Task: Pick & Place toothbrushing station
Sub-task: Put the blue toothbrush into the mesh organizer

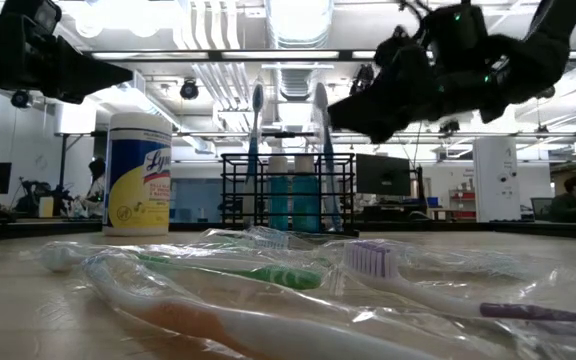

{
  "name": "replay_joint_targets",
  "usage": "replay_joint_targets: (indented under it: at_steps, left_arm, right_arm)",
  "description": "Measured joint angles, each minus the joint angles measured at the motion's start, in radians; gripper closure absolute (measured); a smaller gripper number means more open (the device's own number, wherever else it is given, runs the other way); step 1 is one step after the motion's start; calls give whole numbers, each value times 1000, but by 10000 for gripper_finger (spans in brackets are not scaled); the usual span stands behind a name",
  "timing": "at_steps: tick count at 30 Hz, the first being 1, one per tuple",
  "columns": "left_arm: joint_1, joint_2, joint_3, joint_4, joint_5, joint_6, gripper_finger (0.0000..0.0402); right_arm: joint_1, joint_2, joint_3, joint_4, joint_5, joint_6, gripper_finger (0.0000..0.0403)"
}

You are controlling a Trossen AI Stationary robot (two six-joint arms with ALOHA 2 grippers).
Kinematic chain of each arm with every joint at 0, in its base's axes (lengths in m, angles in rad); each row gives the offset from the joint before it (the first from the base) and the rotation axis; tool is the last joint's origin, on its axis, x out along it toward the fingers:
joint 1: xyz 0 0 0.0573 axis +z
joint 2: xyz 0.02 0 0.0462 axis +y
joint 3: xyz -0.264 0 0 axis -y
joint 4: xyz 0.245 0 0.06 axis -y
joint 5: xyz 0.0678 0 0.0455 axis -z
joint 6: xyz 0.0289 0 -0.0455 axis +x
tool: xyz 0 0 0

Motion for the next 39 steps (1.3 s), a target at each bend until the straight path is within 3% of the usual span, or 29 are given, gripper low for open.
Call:
replay_joint_targets:
  at_steps: [4,9,13,17,24,31,39]
  left_arm:
    - [0,0,0,0,0,-3,394]
    - [0,0,0,0,0,-4,394]
    - [0,0,0,-1,0,-5,394]
    - [0,0,0,-2,0,1,394]
    - [0,0,0,-12,0,-29,397]
    - [0,0,19,-73,43,-21,399]
    - [1,0,68,-104,117,-29,400]
  right_arm:
    - [2,-162,-1,-73,3,-35,186]
    - [3,-447,-2,-373,106,-79,207]
    - [12,-667,-5,-627,136,-80,243]
    - [58,-844,-24,-758,130,-88,300]
    - [127,-1111,-160,-738,134,-120,388]
    - [127,-1320,-315,-696,131,-57,393]
    - [127,-1438,-461,-680,128,-34,394]
